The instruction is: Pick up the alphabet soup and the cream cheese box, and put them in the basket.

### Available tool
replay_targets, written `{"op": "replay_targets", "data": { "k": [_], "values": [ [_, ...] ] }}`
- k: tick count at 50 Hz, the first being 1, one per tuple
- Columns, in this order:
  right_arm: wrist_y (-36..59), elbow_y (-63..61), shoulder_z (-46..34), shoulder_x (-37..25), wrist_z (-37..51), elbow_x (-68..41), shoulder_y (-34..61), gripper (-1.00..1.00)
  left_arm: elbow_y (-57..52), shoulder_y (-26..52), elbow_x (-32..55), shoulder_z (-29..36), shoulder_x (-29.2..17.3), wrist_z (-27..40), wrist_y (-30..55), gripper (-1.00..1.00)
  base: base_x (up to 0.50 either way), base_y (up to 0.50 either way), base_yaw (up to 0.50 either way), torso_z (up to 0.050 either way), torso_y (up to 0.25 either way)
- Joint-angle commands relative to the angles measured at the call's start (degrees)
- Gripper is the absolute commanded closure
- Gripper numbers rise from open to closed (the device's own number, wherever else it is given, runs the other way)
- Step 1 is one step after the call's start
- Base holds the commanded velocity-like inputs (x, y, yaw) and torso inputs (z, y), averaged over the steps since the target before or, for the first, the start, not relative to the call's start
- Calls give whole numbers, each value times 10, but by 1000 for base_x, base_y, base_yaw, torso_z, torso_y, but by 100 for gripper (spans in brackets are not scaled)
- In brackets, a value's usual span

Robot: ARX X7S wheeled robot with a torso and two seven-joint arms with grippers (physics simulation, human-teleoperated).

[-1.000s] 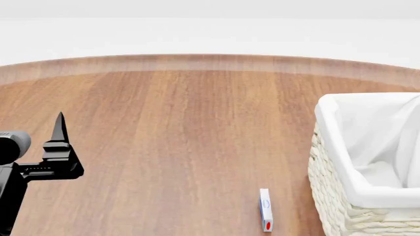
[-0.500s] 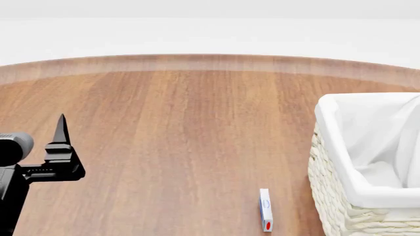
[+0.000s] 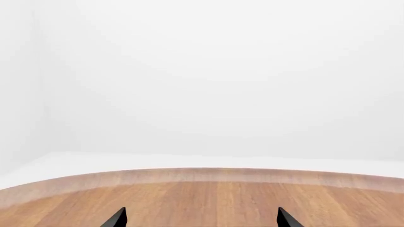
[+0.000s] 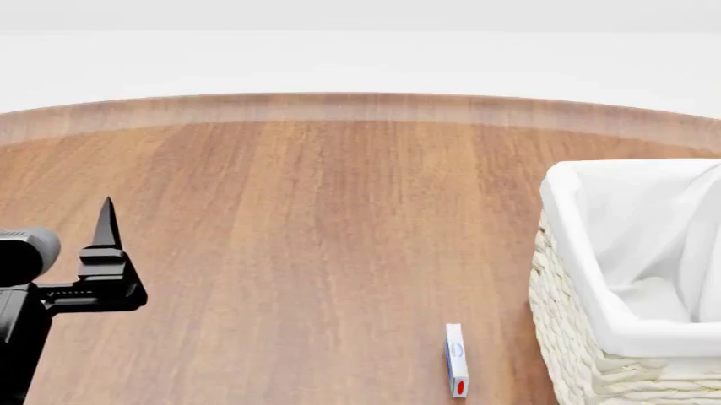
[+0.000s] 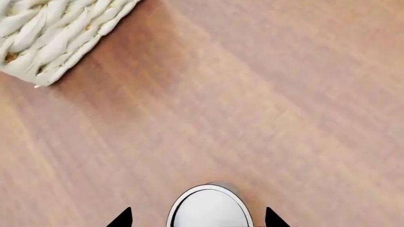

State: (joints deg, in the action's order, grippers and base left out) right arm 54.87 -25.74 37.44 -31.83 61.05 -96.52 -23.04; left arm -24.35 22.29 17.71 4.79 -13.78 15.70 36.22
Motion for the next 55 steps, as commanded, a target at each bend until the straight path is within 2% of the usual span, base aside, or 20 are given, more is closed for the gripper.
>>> {"op": "replay_targets", "data": {
  "k": [1, 28, 54, 55],
  "values": [
    [-3, 12, 3, 2, -10, 3, -5, -100, 4, 0, 1, 3, -1, 2, -4, -100, 0, 0, 0, 0, 0],
    [7, 73, -32, 4, -52, 17, 6, -100, 9, -3, 3, 11, -4, 7, -11, -100, 0, 0, 0, 0, 0],
    [-8, 138, -73, 13, -122, 88, 31, -100, 17, -8, 2, 20, -8, 10, -25, -100, 0, 0, 0, 0, 0],
    [-7, 137, -76, 12, -123, 89, 31, 100, 17, -9, 2, 20, -9, 11, -25, -100, 0, 0, 0, 0, 0]
  ]
}}
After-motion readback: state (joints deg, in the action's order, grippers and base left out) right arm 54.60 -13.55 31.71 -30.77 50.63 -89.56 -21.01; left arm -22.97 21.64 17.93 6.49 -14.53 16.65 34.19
